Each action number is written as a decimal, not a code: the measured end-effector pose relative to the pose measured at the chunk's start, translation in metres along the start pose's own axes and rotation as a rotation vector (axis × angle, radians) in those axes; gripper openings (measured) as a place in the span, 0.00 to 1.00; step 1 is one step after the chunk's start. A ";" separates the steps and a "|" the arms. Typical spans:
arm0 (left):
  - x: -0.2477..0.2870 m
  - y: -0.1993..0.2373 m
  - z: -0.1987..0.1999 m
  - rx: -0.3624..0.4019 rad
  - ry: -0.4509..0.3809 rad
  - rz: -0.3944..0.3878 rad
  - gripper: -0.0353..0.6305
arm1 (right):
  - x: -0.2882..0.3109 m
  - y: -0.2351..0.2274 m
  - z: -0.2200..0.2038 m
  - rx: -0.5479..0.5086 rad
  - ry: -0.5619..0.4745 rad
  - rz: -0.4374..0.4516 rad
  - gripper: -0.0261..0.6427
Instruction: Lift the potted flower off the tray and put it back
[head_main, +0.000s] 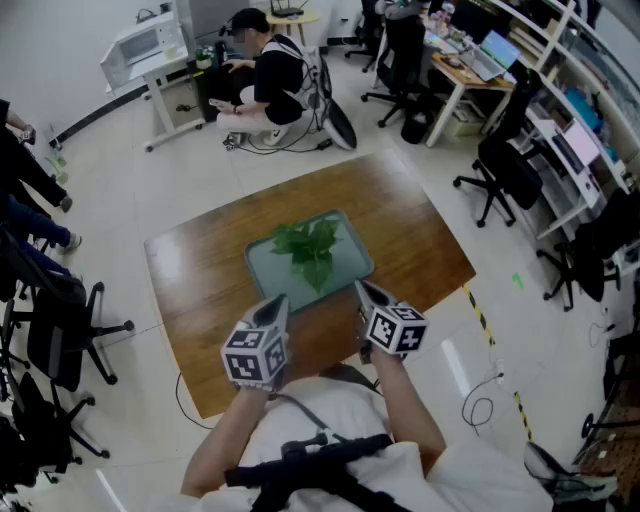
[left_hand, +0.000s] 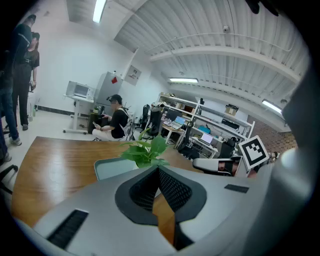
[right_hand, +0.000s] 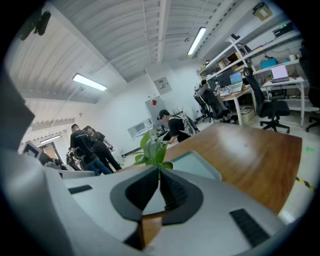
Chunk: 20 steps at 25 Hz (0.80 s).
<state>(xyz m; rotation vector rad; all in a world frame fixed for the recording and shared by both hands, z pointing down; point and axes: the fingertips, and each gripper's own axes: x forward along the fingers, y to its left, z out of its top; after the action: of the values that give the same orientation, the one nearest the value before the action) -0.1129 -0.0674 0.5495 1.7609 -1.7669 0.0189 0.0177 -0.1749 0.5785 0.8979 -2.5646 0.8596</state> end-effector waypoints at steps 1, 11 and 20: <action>0.000 -0.001 0.000 -0.001 -0.002 0.003 0.05 | 0.002 -0.005 0.004 0.001 -0.004 -0.006 0.08; 0.001 0.000 0.003 -0.016 -0.019 0.035 0.05 | 0.025 -0.032 0.033 -0.021 -0.006 -0.024 0.09; 0.006 0.004 0.008 -0.034 -0.040 0.064 0.05 | 0.062 -0.039 0.042 -0.036 0.046 -0.010 0.12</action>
<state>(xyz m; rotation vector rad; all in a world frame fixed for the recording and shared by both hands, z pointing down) -0.1192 -0.0759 0.5479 1.6917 -1.8406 -0.0192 -0.0075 -0.2545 0.5900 0.8704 -2.5261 0.8187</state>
